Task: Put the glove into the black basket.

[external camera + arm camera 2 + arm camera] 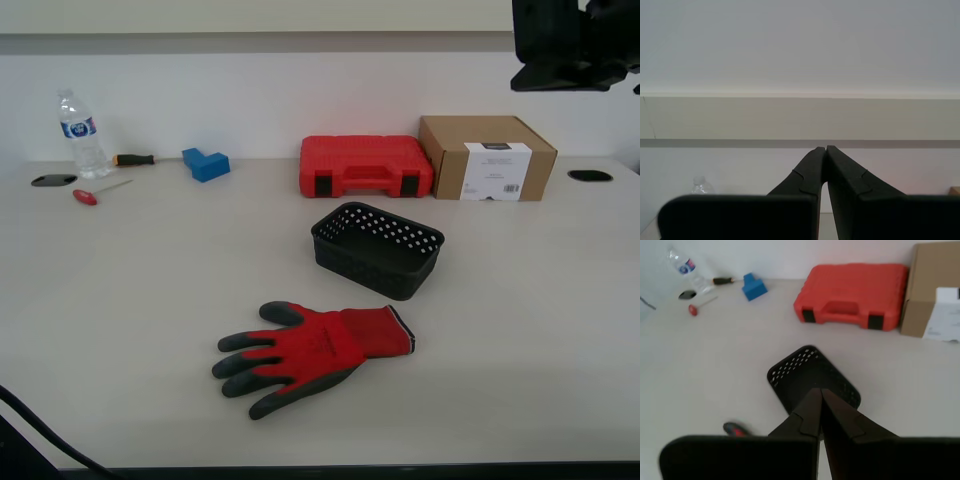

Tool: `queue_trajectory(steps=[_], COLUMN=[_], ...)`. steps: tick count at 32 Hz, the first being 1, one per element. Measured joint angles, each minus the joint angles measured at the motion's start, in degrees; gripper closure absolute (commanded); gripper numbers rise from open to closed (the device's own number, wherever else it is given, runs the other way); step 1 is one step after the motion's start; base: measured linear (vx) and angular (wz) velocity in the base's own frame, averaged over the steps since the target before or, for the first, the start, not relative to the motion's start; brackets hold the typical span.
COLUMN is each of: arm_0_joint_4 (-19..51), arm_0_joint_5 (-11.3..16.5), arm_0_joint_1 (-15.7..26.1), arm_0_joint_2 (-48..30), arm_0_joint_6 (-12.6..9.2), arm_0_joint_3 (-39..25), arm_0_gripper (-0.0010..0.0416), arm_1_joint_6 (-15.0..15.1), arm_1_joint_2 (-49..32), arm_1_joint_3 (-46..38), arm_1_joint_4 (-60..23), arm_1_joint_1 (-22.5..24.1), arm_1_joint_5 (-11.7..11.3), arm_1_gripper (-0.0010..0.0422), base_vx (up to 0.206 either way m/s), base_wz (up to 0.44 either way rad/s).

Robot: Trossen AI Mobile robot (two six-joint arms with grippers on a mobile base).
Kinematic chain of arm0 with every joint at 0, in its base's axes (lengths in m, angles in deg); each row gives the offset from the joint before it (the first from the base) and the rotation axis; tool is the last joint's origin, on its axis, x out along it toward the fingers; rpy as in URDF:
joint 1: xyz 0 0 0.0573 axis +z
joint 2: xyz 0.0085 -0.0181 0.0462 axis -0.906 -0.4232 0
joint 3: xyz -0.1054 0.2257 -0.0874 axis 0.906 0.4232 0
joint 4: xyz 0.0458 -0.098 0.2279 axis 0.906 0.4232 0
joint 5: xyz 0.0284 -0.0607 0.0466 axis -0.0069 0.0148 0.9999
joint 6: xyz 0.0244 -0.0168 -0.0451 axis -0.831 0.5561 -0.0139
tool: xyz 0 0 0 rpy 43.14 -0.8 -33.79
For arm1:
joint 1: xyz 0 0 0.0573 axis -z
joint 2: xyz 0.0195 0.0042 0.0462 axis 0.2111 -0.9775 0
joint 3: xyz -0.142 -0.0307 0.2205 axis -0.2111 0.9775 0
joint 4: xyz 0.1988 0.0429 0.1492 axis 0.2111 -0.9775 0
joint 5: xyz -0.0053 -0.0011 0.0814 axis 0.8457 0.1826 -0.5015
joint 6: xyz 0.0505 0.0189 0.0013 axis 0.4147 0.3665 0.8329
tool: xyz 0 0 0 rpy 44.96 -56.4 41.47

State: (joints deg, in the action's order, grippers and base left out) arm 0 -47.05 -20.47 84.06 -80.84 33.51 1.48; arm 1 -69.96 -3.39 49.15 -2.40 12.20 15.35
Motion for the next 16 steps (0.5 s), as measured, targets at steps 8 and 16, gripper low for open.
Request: queue_trajectory(steps=[8,16], arm_0_joint_4=[7.91,17.92], arm_0_joint_5=[-0.79,-1.22], arm_0_joint_1=[8.55,18.4], arm_0_joint_2=[-16.83,-39.6], arm_0_joint_6=[-0.39,1.84], arm_0_joint_3=[-9.84,-27.06], arm_0_gripper=[0.0405,0.0405], arm_1_joint_6=[0.0,0.0], arm_1_joint_2=[0.0,0.0], arm_1_joint_3=[0.0,0.0], arm_1_joint_4=[0.07,-0.09], arm_1_joint_1=[-0.02,0.04], arm_1_joint_5=[-0.02,0.0], arm_1_gripper=[0.0412,0.0412], base_vx=[0.0,0.0], base_wz=[0.0,0.0])
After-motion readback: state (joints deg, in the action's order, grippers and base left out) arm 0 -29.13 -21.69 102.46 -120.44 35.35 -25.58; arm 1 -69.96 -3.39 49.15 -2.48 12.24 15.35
